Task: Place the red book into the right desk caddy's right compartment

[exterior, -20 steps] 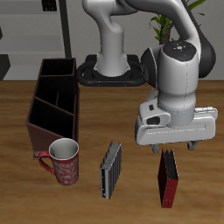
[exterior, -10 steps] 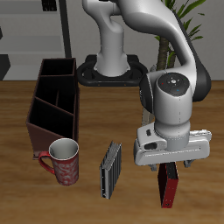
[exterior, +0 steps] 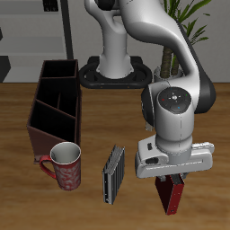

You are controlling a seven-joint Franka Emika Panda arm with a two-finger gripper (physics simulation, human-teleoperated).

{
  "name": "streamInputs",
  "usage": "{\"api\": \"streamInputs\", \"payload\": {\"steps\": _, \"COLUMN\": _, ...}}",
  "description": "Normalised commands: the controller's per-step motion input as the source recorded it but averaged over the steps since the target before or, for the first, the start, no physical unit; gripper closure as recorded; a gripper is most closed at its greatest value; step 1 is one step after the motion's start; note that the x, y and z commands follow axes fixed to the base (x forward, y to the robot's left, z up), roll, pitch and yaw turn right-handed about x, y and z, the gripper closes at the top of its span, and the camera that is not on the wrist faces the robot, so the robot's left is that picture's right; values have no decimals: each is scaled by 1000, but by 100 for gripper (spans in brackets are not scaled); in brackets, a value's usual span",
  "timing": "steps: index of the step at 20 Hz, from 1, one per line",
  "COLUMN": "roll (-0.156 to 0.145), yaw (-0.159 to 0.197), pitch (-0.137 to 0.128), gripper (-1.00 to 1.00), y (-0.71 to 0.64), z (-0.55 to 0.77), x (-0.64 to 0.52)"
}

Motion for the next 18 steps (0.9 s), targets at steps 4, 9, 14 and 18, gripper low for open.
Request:
{"api": "streamInputs", "payload": {"steps": 4, "roll": -10, "yaw": -24, "pitch": -26, "gripper": 100, "y": -179, "z": 286, "x": -54}}
{"api": "streamInputs", "payload": {"steps": 9, "roll": 3, "yaw": -29, "pitch": -63, "gripper": 100, "y": -151, "z": 617, "x": -283}}
{"api": "streamInputs", "payload": {"steps": 14, "roll": 33, "yaw": -1, "pitch": -84, "gripper": 100, "y": -60, "z": 576, "x": -430}}
{"api": "streamInputs", "payload": {"steps": 18, "roll": 13, "yaw": -17, "pitch": -71, "gripper": 100, "y": -227, "z": 623, "x": -552}}
